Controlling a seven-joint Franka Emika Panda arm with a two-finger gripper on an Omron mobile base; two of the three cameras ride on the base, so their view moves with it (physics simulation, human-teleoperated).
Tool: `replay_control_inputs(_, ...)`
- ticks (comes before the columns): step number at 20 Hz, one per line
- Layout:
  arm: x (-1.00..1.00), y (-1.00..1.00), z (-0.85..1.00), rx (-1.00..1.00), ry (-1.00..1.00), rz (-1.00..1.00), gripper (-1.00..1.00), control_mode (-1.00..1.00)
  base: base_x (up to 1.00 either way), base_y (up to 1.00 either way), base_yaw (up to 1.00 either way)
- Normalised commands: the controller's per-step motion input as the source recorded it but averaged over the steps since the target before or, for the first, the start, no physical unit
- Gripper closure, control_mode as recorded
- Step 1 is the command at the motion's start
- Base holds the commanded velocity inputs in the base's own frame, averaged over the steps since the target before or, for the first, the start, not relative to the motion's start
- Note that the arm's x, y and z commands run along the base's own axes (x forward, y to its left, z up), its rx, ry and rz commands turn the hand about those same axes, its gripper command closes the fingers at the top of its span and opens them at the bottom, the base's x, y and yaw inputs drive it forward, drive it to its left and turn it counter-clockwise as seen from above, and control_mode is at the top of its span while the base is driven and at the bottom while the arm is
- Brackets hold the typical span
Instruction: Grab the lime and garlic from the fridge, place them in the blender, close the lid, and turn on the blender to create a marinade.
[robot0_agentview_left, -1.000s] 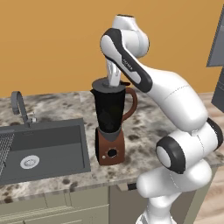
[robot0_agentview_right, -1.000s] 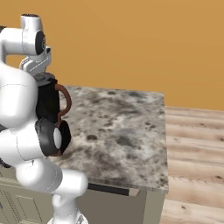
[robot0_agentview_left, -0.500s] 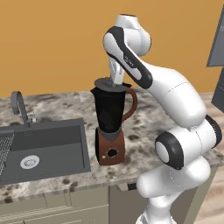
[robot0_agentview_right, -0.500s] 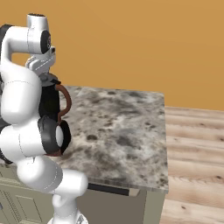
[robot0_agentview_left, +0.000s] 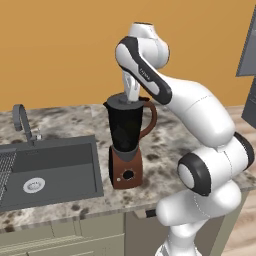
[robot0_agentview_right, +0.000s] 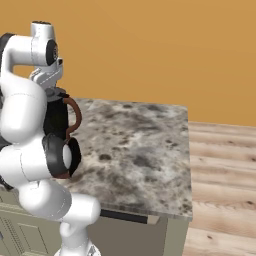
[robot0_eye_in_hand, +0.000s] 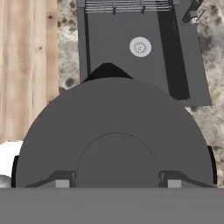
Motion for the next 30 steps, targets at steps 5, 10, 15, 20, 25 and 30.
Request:
replay_control_inputs(5, -0.05, 0.02, -0.43, -0.02, -0.01, 0.0, 1.0, -1.0, 0.0, 0.0, 0.0)
replay_control_inputs(10, 0.0, 0.02, -0.22, 0.0, -0.02, 0.0, -1.0, -1.0, 0.0, 0.0, 0.0)
replay_control_inputs(15, 0.0, 0.0, -0.03, 0.0, -0.04, 0.0, -1.0, -1.0, 0.0, 0.0, 0.0)
replay_control_inputs(20, -0.04, 0.0, 0.04, 0.0, -0.08, 0.0, -1.0, -1.0, 0.0, 0.0, 0.0)
replay_control_inputs(25, -0.24, 0.0, 0.31, 0.0, -0.13, 0.0, -1.0, -1.0, 0.0, 0.0, 0.0)
replay_control_inputs(30, -0.43, 0.0, 0.43, 0.0, -0.21, -0.01, -1.0, -1.0, 0.0, 0.0, 0.0)
